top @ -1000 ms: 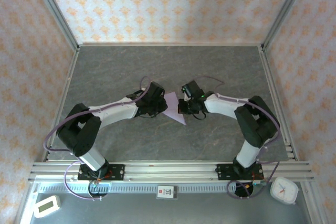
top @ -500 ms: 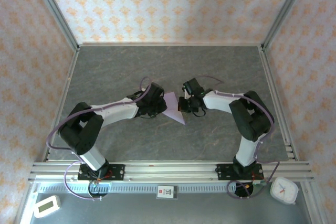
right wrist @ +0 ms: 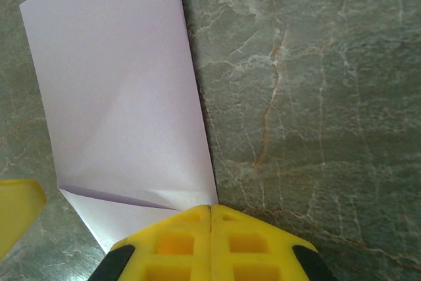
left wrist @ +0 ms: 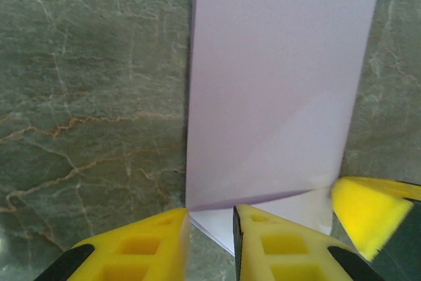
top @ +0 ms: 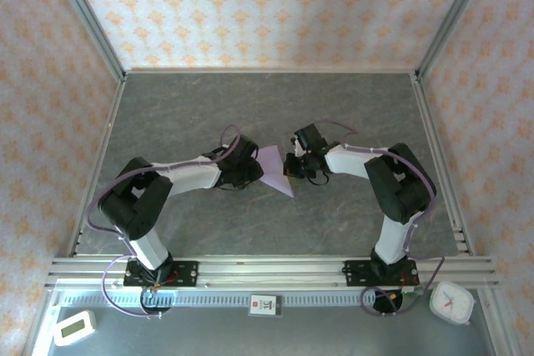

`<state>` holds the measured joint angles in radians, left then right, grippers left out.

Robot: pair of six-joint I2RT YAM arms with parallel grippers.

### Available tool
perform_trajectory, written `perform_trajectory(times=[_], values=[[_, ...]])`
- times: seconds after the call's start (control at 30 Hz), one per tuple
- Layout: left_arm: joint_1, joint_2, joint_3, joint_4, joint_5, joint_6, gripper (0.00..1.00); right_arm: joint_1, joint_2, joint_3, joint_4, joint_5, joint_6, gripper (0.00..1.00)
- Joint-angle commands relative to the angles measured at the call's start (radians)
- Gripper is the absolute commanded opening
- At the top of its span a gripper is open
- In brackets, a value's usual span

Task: Fold a paper plane with a square sheet of paper (pick it up from the middle)

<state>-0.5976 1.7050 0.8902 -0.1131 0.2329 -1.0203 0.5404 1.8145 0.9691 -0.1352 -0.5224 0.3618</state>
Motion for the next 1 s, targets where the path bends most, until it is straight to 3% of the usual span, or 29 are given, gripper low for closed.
perform_trajectory(times=[0.0,0.97], values=[[0.009,0.035,0.006,0.024,0.017,-0.001,0.27,-0.006,0.036,-0.047,-0.048,0.063,-0.013,0.0],[0.009,0.037,0.074,-0.015,0.038,0.008,0.26,-0.008,0.053,-0.058,-0.041,0.062,-0.018,0.0]])
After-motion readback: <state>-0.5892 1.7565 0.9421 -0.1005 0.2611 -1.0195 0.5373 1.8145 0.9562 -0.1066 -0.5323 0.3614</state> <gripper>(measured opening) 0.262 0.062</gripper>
